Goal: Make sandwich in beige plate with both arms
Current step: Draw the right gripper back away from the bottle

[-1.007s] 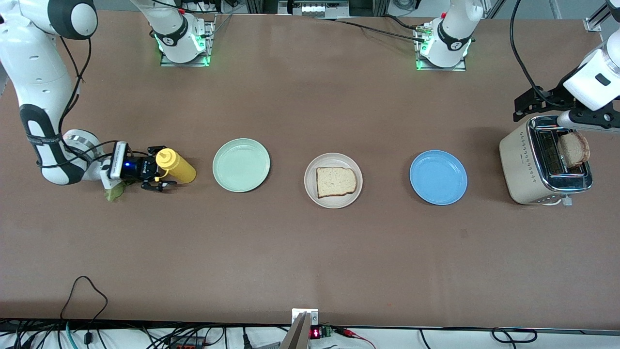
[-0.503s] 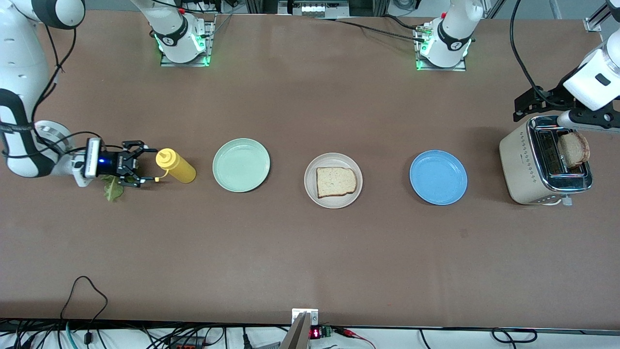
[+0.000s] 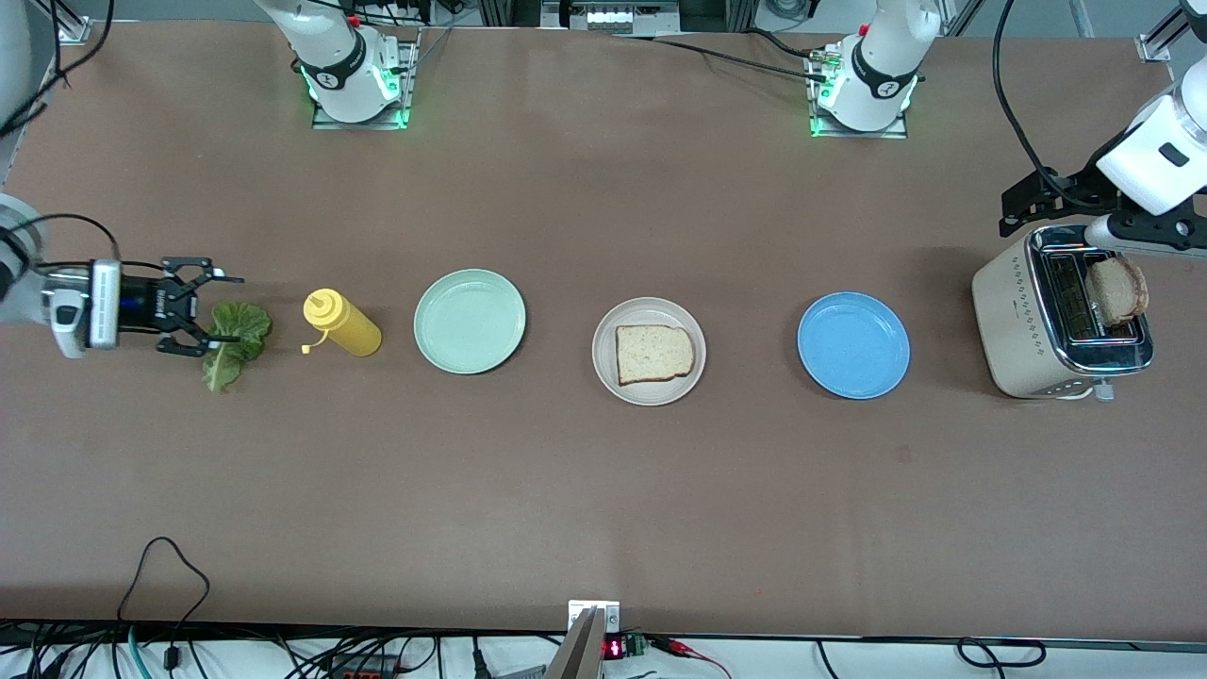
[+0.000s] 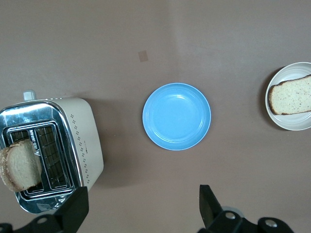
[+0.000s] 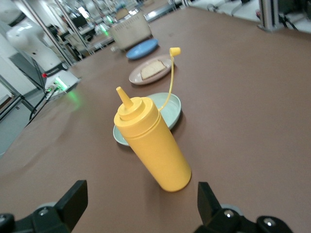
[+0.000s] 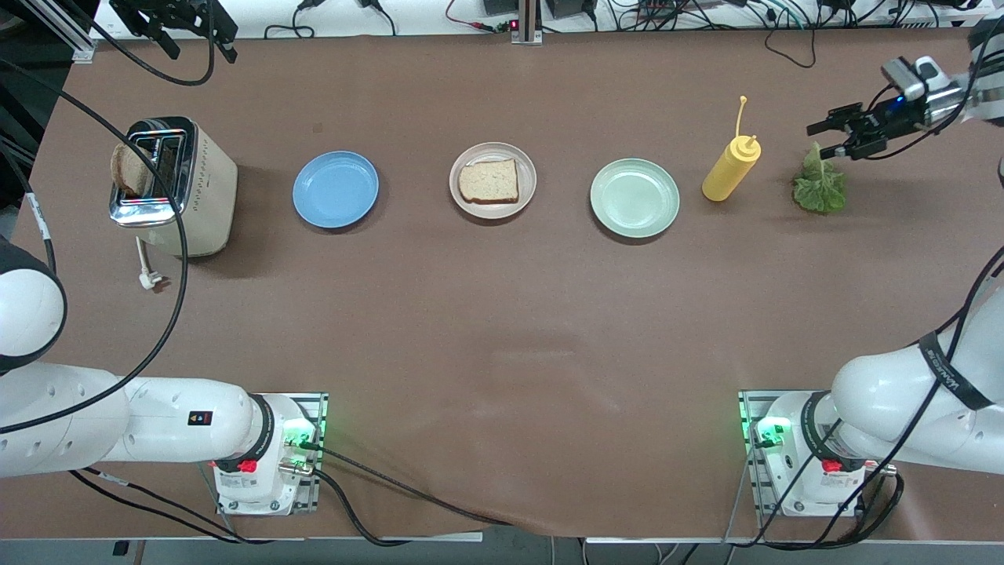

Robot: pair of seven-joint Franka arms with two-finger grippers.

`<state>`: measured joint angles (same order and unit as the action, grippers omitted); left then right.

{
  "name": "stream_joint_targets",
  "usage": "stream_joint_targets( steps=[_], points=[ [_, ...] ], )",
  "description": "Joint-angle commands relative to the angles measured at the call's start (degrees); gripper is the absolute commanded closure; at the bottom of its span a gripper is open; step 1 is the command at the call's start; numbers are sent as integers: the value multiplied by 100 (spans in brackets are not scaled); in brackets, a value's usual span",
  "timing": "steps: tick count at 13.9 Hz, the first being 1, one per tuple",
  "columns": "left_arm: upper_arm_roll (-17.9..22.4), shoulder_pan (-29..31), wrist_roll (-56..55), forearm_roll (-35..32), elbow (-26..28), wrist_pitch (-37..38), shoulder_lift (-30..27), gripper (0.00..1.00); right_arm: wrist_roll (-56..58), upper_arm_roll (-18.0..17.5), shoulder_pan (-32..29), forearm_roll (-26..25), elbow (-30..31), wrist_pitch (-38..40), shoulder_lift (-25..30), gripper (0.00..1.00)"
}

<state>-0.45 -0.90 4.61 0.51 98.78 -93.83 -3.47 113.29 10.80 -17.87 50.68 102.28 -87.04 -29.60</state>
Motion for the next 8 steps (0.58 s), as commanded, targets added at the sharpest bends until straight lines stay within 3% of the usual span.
stream_joint_targets(
  steps=[1,5,8],
  points=[
    [-25,11,84,-130,-43,84,-40,0,-1261,-8,160,-697,152,-409,778,0],
    [-25,11,93,-130,-52,84,-40,0,-3168,-8,591,-1664,152,-1024,1385,0],
    [-25,11,84,-130,-52,84,-40,0,-4776,-25,1056,-2840,161,-1472,1807,0]
  ],
)
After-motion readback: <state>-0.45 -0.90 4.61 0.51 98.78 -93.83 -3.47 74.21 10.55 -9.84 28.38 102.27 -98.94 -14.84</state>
